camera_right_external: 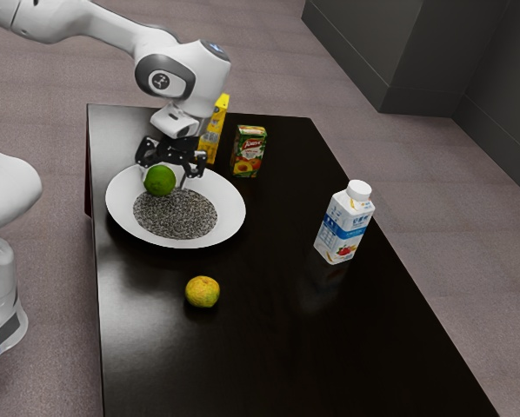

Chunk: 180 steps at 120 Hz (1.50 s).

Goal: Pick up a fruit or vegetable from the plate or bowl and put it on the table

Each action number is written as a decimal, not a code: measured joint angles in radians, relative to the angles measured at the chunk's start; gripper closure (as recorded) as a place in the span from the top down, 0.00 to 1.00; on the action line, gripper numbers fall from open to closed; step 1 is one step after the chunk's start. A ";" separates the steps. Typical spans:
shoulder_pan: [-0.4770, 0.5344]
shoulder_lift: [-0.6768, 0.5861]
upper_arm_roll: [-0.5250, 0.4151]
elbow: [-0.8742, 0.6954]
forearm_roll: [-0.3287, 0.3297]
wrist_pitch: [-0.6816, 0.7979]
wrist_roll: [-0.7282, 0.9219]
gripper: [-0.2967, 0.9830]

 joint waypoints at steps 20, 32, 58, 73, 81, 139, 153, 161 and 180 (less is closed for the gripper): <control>0.001 -0.001 0.008 0.008 -0.001 0.007 -0.007 0.58; 0.001 -0.001 0.007 0.010 -0.001 0.015 -0.014 0.55; 0.001 -0.002 -0.131 0.082 -0.018 0.003 -0.028 0.52; -0.112 0.016 -0.315 0.187 -0.092 -0.031 -0.041 0.53; -0.271 0.085 -0.337 0.253 -0.128 -0.044 -0.054 0.53; -0.356 0.736 -0.346 0.602 -0.493 -0.002 -0.063 0.53; -0.284 0.816 -0.359 0.670 -0.568 0.007 -0.043 0.59; -0.278 0.833 -0.363 0.681 -0.586 0.009 -0.036 0.66; -0.263 0.848 -0.366 0.698 -0.607 0.011 -0.035 0.73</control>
